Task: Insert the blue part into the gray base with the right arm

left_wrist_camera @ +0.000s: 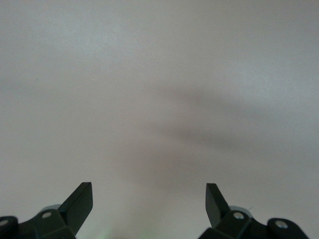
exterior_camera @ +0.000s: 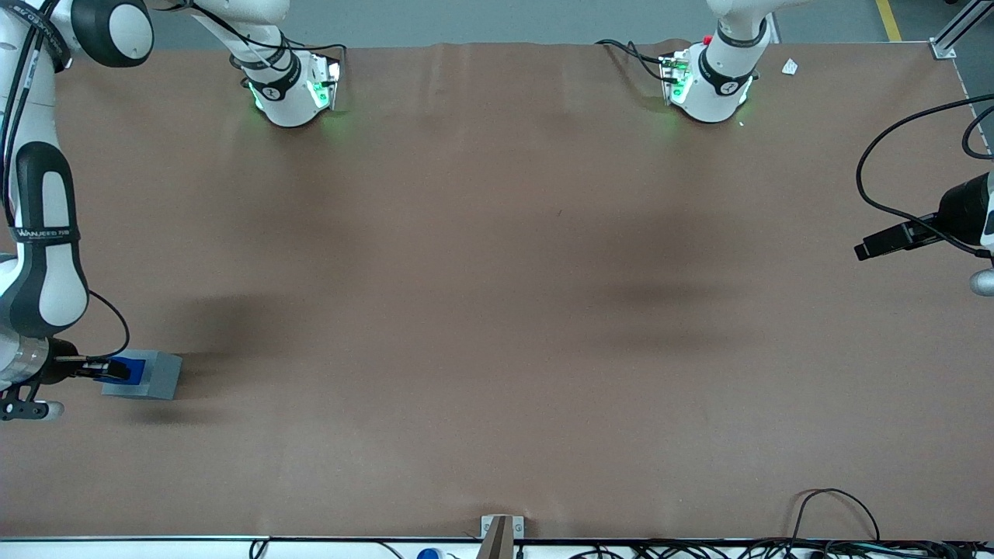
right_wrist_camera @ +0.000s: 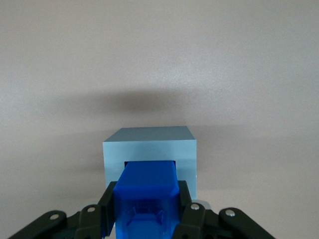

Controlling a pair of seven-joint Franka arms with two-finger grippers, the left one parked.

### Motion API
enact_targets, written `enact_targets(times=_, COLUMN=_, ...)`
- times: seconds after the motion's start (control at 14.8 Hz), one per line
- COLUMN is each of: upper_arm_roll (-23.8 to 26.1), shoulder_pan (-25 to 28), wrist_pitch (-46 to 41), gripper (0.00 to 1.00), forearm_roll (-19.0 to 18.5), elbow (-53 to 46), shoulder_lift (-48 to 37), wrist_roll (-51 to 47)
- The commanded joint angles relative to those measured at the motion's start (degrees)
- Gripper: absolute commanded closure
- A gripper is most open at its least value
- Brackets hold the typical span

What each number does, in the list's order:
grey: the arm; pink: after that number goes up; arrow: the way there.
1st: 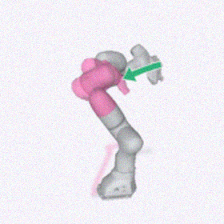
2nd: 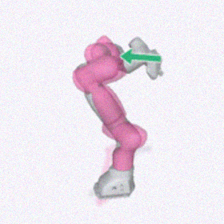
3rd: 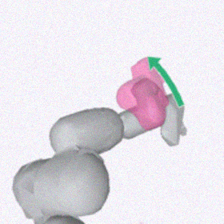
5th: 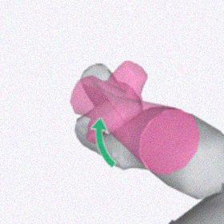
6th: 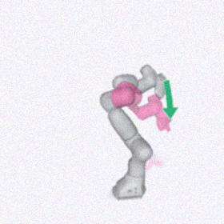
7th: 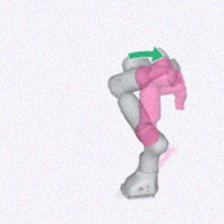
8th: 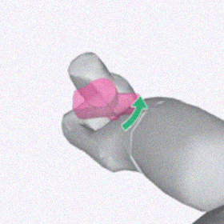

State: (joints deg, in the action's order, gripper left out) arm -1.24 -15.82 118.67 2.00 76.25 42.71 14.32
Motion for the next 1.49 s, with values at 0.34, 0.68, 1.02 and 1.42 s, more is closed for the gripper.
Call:
enact_targets(times=0.34, upper_arm_roll=0.9, shoulder_pan=-0.5, wrist_pitch=0.8, gripper=0.0, forearm_roll=0.5, elbow=-0.7, shoulder_lift=-0.2, wrist_roll=-0.2)
enact_targets(times=0.68, upper_arm_roll=1.1, shoulder_pan=0.0, wrist_pitch=-4.2, gripper=0.0, forearm_roll=0.3, elbow=-0.7, shoulder_lift=-3.8, wrist_roll=0.4)
enact_targets(times=1.02, upper_arm_roll=1.2, shoulder_pan=1.9, wrist_pitch=-16.2, gripper=0.0, forearm_roll=0.4, elbow=-0.7, shoulder_lift=-12.8, wrist_roll=-0.8)
enact_targets(times=1.42, upper_arm_roll=1.1, shoulder_pan=8.7, wrist_pitch=-29.5, gripper=0.0, forearm_roll=-0.4, elbow=-0.7, shoulder_lift=-25.6, wrist_roll=-8.9)
